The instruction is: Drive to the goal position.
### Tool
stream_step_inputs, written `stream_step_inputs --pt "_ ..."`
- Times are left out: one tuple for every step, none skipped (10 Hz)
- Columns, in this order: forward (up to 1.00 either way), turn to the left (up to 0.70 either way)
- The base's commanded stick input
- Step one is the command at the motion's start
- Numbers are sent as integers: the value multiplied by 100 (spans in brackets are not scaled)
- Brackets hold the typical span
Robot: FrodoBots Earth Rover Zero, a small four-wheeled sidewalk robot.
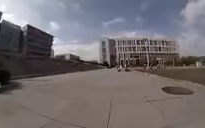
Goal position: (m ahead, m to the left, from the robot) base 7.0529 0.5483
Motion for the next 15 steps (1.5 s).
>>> stream_step_inputs --pt "70 0" --pt "70 0" --pt "70 0" --pt "70 0" --pt "70 0" --pt "70 0" --pt "70 0" --pt "70 0" --pt "70 0" --pt "70 0" --pt "70 0" --pt "70 0" --pt "70 0" --pt "70 0" --pt "70 0"
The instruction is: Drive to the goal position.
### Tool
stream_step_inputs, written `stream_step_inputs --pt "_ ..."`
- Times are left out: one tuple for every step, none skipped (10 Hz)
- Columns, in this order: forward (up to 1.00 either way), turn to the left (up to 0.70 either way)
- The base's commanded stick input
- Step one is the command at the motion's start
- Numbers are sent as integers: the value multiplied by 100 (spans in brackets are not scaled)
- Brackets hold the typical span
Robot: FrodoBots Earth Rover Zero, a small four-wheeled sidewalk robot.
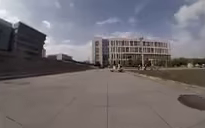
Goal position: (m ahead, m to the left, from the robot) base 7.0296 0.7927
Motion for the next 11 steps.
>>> stream_step_inputs --pt "70 0" --pt "70 0" --pt "70 0" --pt "70 0" --pt "70 0" --pt "70 0" --pt "70 0" --pt "70 0" --pt "70 0" --pt "70 0" --pt "70 0"
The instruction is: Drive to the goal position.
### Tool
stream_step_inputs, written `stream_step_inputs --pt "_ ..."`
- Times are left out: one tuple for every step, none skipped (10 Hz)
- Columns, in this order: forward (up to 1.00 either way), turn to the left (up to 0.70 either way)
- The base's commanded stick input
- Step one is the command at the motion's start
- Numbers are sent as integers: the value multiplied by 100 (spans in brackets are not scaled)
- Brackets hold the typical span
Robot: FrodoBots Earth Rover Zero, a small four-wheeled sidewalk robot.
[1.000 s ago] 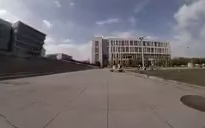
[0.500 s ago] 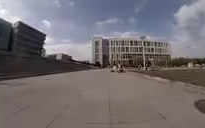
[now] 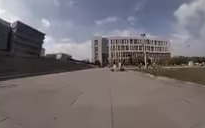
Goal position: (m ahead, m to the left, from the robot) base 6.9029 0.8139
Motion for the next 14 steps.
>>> stream_step_inputs --pt "70 0" --pt "70 0" --pt "70 0" --pt "70 0" --pt "70 0" --pt "70 0" --pt "70 0" --pt "70 0" --pt "70 0" --pt "70 0" --pt "70 0" --pt "70 0" --pt "70 0" --pt "70 0"
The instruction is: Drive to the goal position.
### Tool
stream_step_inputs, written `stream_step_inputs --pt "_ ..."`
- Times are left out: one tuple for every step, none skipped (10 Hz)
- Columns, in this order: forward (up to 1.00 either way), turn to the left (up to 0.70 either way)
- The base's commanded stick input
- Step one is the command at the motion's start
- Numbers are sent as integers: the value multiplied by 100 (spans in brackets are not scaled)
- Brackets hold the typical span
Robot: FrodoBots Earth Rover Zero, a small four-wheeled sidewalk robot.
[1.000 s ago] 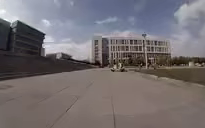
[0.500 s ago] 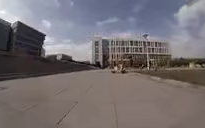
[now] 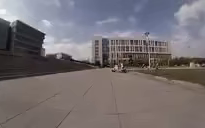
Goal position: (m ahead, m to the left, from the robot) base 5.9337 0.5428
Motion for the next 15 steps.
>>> stream_step_inputs --pt "70 0" --pt "70 0" --pt "70 0" --pt "70 0" --pt "70 0" --pt "70 0" --pt "70 0" --pt "70 0" --pt "70 0" --pt "70 0" --pt "70 0" --pt "70 0" --pt "70 0" --pt "70 0" --pt "70 0"
